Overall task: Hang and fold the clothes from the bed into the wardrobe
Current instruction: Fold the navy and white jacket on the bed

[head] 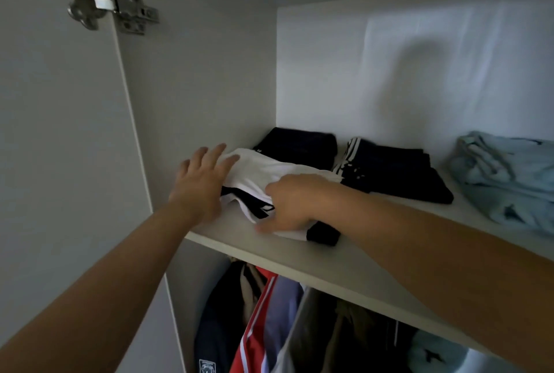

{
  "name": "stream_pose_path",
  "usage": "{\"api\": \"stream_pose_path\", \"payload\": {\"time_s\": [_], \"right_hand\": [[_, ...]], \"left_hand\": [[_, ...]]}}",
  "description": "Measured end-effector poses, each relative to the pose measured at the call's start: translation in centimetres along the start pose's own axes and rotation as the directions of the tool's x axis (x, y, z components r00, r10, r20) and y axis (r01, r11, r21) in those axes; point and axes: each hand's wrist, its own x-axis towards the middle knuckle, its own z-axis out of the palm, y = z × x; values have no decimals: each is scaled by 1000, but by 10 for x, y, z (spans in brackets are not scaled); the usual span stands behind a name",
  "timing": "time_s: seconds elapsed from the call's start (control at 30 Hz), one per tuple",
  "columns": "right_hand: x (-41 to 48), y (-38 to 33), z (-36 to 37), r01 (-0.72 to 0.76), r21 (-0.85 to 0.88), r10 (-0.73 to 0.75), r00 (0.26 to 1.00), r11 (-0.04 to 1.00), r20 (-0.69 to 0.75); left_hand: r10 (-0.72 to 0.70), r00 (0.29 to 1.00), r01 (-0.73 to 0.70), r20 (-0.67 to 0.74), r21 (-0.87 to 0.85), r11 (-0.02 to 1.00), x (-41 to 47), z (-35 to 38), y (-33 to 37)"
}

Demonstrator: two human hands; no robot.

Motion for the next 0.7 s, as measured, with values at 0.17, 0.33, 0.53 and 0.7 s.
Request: {"api": "stream_pose_path", "payload": {"time_s": [0.17,0.33,0.53,0.7], "right_hand": [[-9,8,16,-49,140,58,997,989,-57],[-15,-21,39,-206,58,213,928,977,-306],[-36,-41,35,-278,166,316,906,946,-282],[-110,-72,40,-367,484,588,663,794,-462]], "left_hand": [[-21,998,26,64,-84,996,9,11,-12],[-54,998,56,34,-77,995,10,17,-12],[26,991,-15,131,-86,996,6,2,-5],[224,975,-211,-2,-343,915,-26,-23,28]]}}
